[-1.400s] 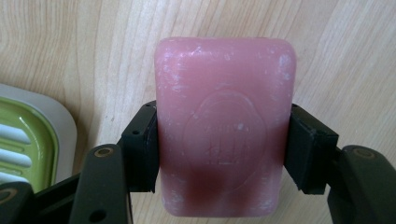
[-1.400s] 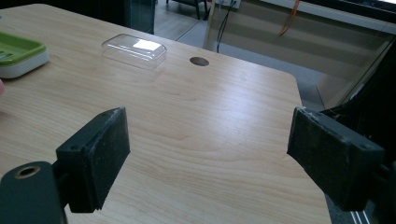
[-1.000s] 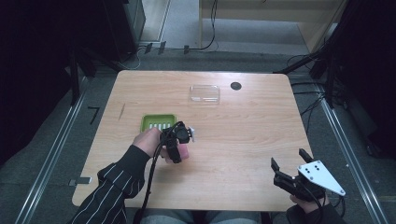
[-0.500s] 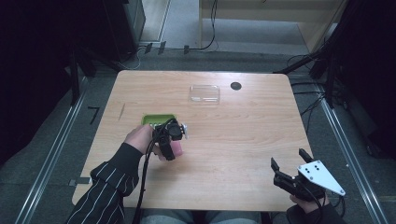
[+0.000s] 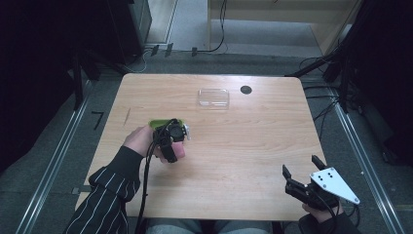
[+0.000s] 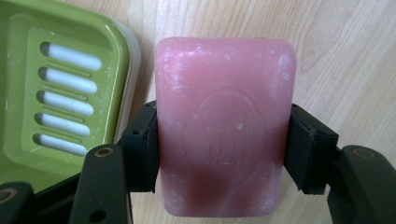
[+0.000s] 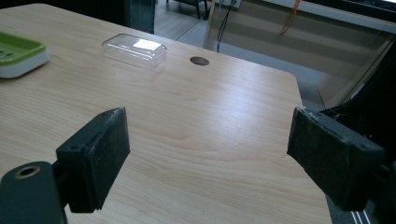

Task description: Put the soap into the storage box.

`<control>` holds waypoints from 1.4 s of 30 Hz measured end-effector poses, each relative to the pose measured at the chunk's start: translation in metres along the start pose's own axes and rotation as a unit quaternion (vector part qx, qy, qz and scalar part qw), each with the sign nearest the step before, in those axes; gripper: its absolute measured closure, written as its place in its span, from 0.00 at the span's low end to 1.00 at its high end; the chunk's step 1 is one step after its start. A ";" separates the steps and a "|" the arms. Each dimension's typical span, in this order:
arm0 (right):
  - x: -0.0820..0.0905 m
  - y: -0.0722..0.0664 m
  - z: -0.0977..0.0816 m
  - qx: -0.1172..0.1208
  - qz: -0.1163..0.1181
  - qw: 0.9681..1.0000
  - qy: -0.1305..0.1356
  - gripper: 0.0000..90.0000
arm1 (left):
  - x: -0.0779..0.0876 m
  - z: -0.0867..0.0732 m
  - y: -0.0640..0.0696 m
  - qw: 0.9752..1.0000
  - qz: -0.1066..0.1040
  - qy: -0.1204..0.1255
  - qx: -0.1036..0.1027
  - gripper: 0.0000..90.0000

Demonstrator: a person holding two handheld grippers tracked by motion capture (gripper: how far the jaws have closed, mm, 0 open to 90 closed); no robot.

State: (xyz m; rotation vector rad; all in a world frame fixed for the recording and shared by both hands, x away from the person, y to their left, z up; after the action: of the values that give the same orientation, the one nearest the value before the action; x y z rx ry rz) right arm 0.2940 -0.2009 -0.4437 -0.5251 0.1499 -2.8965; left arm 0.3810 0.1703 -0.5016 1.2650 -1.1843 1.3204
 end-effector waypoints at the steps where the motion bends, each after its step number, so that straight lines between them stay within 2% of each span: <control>1: 0.000 0.000 0.000 0.000 0.000 1.000 0.000 0.15 | 0.000 0.000 0.000 1.000 -0.001 -0.001 -0.001 0.43; 7: 0.000 0.000 0.000 0.000 0.001 1.000 0.001 0.15 | 0.000 -0.002 -0.005 1.000 0.000 -0.001 -0.009 0.43; 12: 0.000 0.001 0.000 -0.001 0.001 1.000 0.000 0.15 | 0.000 -0.002 -0.008 1.000 0.000 0.000 -0.002 0.43; 29: 0.000 0.001 0.000 0.000 0.002 1.000 0.001 0.15 | 0.009 0.002 -0.018 1.000 0.004 0.013 -0.016 0.43; 34: 0.000 0.001 0.000 0.000 0.002 1.000 0.001 0.15 | 0.010 0.002 -0.021 1.000 0.006 0.011 -0.013 0.43; 42: 0.001 0.000 0.000 -0.001 0.002 1.000 0.000 0.15 | 0.011 0.005 -0.025 1.000 0.006 0.011 -0.023 0.43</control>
State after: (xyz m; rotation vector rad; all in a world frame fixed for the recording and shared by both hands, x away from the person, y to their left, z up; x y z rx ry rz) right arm 0.2933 -0.2013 -0.4439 -0.5247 0.1544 -2.8926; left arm 0.4058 0.1676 -0.4892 1.2096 -1.2024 1.3043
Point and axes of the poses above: each handheld gripper's, and its own axes: x roughly backward along the jaws, z roughly out of its top, y roughly to its right, the point moved 10 cm from there along -x, roughly forward along the jaws, and after that the axes turned 15 degrees about -x, right-handed, at the moved point
